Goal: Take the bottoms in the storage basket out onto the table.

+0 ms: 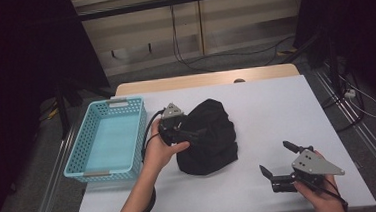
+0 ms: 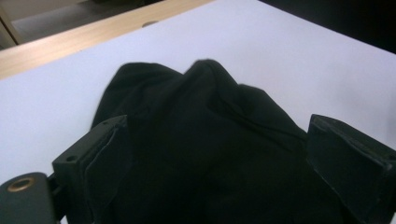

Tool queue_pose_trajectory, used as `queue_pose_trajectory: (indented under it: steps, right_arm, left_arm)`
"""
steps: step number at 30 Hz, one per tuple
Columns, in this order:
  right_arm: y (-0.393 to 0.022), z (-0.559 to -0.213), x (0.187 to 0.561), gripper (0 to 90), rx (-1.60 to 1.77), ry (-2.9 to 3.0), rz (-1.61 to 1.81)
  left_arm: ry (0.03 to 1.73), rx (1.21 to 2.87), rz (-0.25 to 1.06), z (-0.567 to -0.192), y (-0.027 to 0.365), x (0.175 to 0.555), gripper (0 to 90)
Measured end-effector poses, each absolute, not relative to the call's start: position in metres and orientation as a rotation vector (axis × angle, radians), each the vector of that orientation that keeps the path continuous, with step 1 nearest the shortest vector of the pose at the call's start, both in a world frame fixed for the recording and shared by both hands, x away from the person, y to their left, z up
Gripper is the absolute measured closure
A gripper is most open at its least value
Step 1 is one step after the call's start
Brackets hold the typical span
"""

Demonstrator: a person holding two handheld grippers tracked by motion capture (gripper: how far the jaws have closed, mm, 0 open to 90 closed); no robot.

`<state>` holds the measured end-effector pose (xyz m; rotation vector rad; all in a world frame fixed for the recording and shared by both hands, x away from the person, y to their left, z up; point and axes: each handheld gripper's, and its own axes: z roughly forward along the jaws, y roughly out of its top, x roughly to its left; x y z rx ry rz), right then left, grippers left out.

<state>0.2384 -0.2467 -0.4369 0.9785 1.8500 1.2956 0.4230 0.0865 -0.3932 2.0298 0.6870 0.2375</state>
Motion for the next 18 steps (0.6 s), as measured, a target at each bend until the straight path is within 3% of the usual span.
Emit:
queue_pose_trajectory:
  steps: [18]
  right_arm:
    - [-0.230, -0.430, 0.265, 0.0, 0.965, 1.867, 1.296]
  left_arm:
    - [0.648, 2.055, 0.182, -0.414, 0.084, 0.403, 5.6]
